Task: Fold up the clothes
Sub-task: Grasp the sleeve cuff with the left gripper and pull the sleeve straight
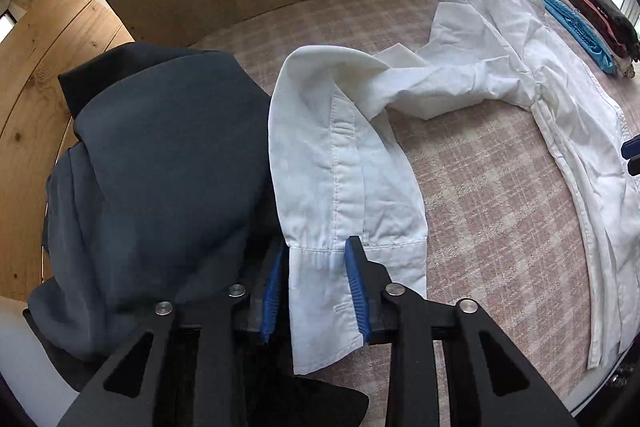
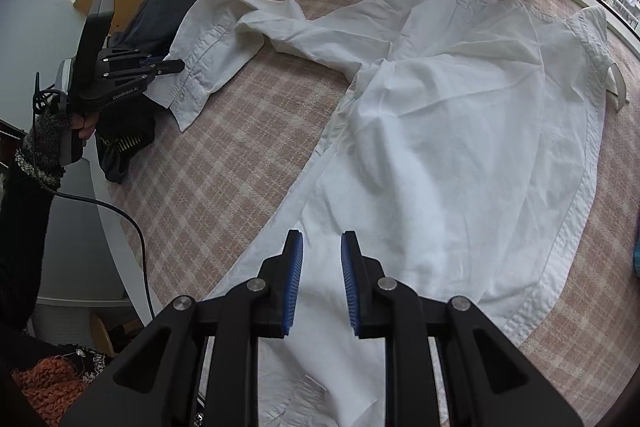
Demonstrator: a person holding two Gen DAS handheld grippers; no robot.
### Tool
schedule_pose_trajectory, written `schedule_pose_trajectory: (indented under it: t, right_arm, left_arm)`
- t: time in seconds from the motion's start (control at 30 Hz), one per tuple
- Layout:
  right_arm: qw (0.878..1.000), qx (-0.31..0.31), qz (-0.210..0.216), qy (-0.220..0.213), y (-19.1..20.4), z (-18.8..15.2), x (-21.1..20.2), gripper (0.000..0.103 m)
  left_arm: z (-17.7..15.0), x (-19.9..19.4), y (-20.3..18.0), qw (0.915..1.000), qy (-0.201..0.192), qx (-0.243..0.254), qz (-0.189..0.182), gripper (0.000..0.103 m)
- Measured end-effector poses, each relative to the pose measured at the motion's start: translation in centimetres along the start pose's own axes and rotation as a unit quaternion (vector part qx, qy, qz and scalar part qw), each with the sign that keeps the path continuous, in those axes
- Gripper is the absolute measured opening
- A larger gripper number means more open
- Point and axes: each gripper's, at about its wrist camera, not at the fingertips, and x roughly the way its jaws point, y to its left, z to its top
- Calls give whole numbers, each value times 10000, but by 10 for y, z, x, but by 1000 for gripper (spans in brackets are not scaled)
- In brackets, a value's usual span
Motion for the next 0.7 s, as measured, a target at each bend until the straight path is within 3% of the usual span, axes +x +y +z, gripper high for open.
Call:
schedule_pose_trajectory:
  t: [0.1, 0.27, 0.37, 0.5, 0.57, 0.7]
  right_arm:
    - [9999, 84, -78, -107, -1, 9, -6, 20]
    - [9980, 365, -273, -449, -17, 43, -13, 20]
    - [9963, 522, -327, -595, -23, 62, -10, 20]
    - [9951, 696, -83, -701, -22, 75, -1, 20]
    - [9950, 704, -24, -702, -17, 79, 4, 20]
    - [9953, 576, -27, -773, -3, 92, 4, 20]
  left_arm:
    - [4, -9, 6, 9998, -140, -54, -165, 3]
    - [28, -74, 52, 9974, -661, -243, -176, 3]
    - [45, -113, 76, 9952, -953, -169, 134, 3]
    - [42, -157, 70, 9878, -1456, 364, 413, 3]
    - [29, -155, 65, 9888, -1375, 486, 316, 3]
    - [10, -134, 78, 9958, -871, 66, -264, 3]
